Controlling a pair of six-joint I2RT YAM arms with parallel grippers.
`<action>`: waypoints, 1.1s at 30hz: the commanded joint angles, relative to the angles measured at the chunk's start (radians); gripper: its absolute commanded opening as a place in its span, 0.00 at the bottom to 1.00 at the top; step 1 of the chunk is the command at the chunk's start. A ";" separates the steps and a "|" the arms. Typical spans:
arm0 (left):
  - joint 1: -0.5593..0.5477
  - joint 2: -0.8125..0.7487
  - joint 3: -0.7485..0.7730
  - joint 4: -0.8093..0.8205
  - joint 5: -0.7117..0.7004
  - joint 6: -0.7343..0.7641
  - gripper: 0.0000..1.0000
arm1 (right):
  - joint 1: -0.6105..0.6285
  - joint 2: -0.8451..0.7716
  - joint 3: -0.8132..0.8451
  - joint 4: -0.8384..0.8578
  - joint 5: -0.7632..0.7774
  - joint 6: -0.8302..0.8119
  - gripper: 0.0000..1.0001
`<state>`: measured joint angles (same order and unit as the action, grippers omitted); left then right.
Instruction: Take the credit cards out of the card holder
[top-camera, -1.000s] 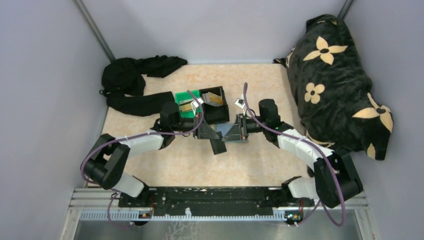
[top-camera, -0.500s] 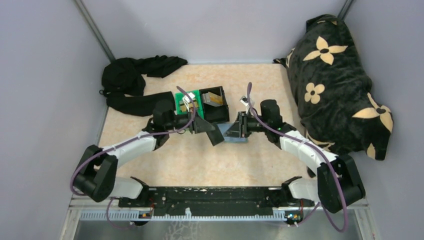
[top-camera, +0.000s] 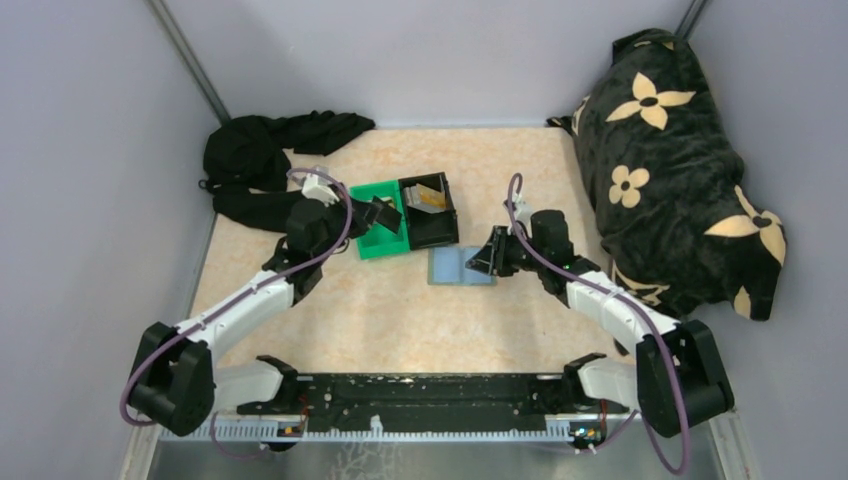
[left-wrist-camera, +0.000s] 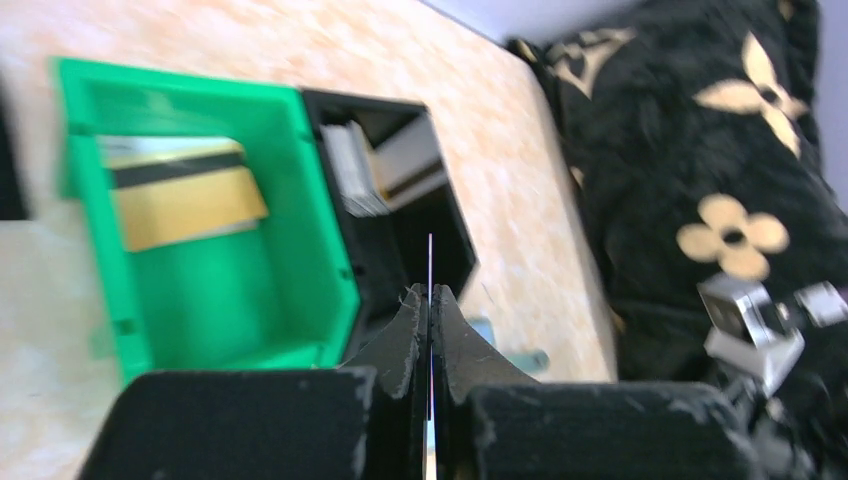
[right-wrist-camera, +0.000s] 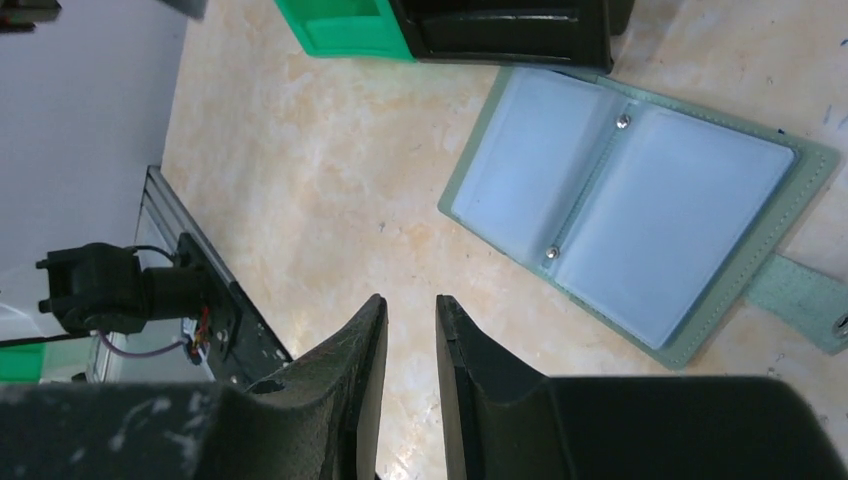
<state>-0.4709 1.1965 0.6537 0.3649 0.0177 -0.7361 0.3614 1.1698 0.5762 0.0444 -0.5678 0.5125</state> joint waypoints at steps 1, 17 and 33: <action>0.011 0.017 0.018 0.024 -0.267 0.037 0.00 | -0.006 0.015 -0.026 0.073 -0.003 -0.021 0.25; 0.011 0.313 0.034 0.328 -0.411 0.030 0.00 | -0.025 0.008 -0.079 0.090 -0.029 -0.025 0.24; 0.007 0.545 0.119 0.434 -0.484 0.000 0.00 | -0.042 0.044 -0.066 0.079 -0.050 -0.048 0.22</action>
<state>-0.4629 1.7138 0.7380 0.7620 -0.4206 -0.7124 0.3305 1.2064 0.4953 0.0845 -0.5999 0.4885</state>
